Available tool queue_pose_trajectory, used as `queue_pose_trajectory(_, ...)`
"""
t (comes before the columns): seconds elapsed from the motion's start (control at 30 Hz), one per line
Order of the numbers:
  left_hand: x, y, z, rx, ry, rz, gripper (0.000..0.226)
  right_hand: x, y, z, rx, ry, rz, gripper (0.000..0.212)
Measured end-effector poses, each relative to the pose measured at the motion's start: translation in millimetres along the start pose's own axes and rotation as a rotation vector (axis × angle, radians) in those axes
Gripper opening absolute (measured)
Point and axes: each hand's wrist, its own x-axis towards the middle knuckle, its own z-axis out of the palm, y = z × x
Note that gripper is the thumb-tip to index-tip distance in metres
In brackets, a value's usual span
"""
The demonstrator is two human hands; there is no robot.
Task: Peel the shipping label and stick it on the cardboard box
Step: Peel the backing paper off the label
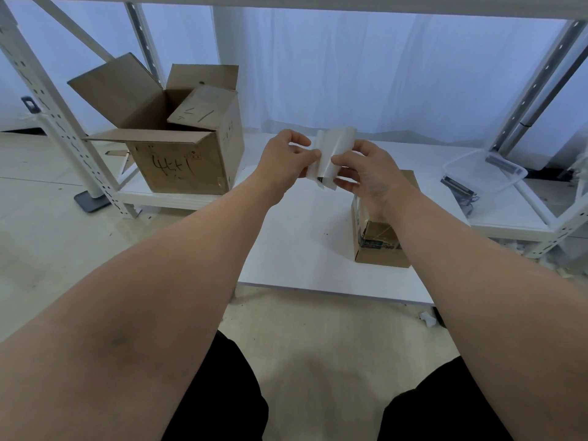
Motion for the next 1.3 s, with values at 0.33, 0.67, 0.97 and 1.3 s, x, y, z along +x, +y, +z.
queue_pose_trajectory(0.33, 1.8, 2.5, -0.2, -0.019, 0.064, 0.006, 0.012, 1.8, 0.0, 0.0, -0.054, 0.163, -0.002, 0.036)
queue_pose_trajectory(0.67, -0.1, 5.1, -1.8, -0.084, -0.037, -0.072, 0.01, 1.3, -7.3, 0.2, 0.181, 0.167, -0.022, 0.061)
queue_pose_trajectory(0.97, 1.8, 4.3, -1.9, -0.133, -0.023, -0.103, 0.03, -2.0, -7.6, -8.1, 0.049, 0.278, -0.171, 0.071)
queue_pose_trajectory(1.3, 0.5, 4.6, -4.9, -0.073, 0.086, -0.073, 0.024, 2.9, -1.7, -1.9, 0.048, 0.182, -0.072, 0.013)
